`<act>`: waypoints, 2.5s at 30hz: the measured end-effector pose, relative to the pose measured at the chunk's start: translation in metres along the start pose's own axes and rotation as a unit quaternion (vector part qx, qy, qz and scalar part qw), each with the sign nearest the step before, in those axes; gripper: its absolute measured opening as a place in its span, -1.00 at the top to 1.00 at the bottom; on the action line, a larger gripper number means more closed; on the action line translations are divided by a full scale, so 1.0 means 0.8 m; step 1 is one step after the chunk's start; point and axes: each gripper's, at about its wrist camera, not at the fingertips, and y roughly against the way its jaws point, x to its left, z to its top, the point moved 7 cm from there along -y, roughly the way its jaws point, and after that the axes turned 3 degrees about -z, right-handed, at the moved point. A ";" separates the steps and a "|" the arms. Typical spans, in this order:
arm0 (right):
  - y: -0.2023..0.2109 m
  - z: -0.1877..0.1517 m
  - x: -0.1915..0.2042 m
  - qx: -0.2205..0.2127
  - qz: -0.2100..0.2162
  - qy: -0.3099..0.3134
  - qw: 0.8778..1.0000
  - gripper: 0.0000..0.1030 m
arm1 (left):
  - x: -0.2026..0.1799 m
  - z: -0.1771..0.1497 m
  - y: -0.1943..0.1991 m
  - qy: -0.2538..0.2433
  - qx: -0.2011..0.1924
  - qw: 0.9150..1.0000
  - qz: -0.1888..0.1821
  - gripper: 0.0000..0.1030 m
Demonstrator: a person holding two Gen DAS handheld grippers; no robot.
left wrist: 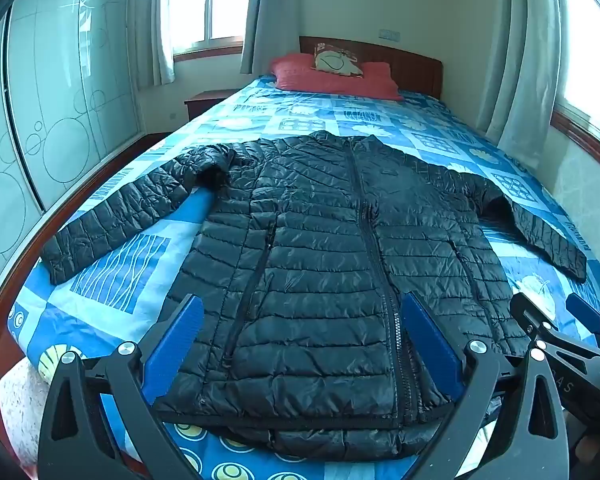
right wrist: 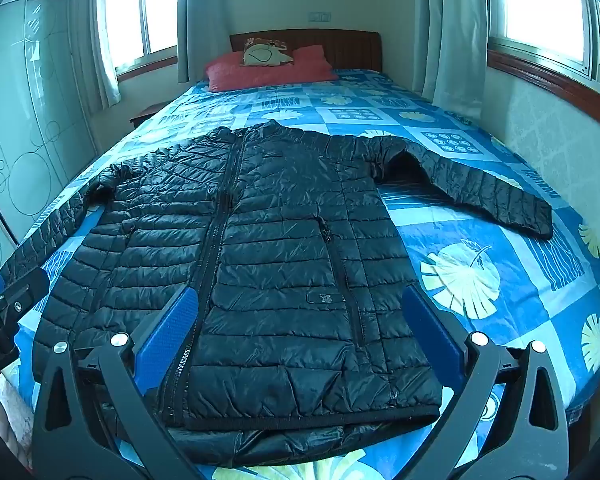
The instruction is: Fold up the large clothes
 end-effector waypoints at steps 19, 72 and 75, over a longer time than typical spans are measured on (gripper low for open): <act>-0.001 -0.003 0.001 0.002 0.000 0.001 1.000 -0.96 | 0.004 -0.007 0.001 0.002 0.005 1.000 0.004 -0.90; -0.002 -0.006 0.004 0.004 -0.002 0.002 1.000 -0.96 | 0.011 -0.014 -0.005 0.003 0.013 1.000 0.007 -0.90; -0.002 -0.006 0.005 0.005 -0.002 0.002 1.000 -0.96 | 0.011 -0.015 -0.005 0.003 0.014 1.000 0.007 -0.90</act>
